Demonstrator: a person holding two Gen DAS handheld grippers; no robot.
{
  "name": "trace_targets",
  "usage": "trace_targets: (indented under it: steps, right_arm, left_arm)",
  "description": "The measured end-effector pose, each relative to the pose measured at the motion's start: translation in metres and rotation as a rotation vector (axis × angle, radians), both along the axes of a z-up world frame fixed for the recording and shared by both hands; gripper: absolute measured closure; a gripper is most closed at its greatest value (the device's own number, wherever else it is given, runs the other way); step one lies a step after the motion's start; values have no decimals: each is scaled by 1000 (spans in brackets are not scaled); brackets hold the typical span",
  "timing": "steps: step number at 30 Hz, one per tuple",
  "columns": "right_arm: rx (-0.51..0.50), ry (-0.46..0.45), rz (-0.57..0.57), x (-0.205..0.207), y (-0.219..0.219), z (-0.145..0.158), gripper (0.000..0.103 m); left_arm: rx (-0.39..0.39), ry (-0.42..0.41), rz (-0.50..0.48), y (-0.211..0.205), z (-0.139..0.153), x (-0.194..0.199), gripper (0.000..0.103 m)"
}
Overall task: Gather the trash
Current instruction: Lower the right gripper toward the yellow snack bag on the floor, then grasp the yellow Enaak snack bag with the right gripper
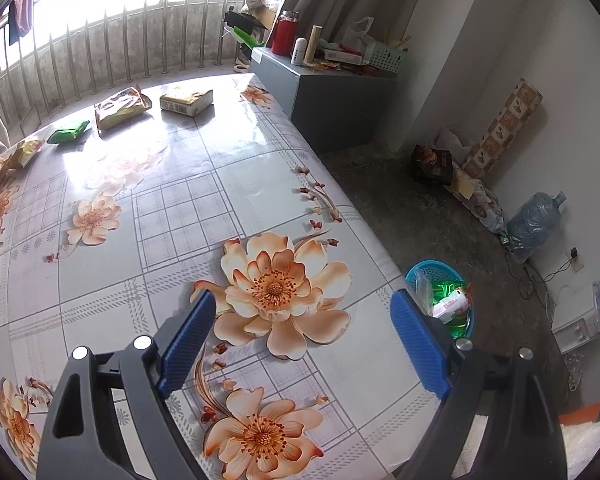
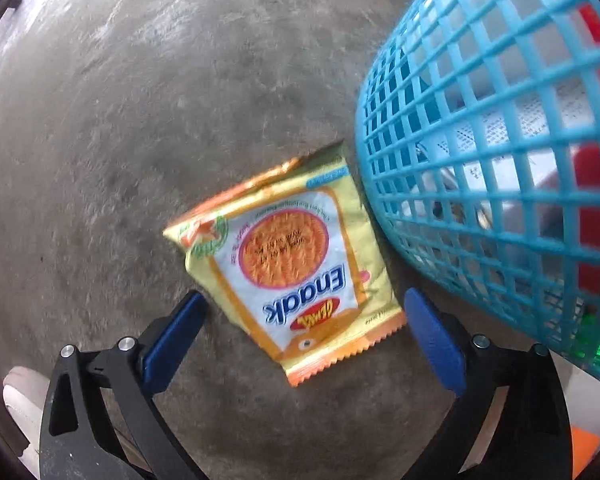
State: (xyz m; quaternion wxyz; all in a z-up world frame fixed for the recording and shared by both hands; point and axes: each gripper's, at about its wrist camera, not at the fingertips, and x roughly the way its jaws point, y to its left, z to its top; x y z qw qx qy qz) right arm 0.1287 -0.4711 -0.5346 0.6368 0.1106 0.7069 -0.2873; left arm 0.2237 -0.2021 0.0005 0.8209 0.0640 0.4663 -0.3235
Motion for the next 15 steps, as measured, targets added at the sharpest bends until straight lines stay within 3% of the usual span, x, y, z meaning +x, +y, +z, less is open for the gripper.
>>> trace_targets:
  steps: [4, 6, 10, 12, 15]
  right_arm:
    - [60, -17, 15, -3, -10, -18, 8]
    - [281, -46, -34, -6, -16, -27, 9]
    - [269, -48, 6, -10, -3, -31, 10]
    - [255, -62, 22, -13, 12, -23, 15]
    - [302, -105, 52, -10, 28, -14, 31]
  left_arm:
    - [5, 8, -5, -3, -2, 0, 16]
    - [5, 8, -5, -4, -2, 0, 16]
    - [5, 9, -5, -5, -2, 0, 16]
    - [7, 8, -9, -6, -2, -1, 16]
    - [5, 5, -17, -9, -1, -4, 16]
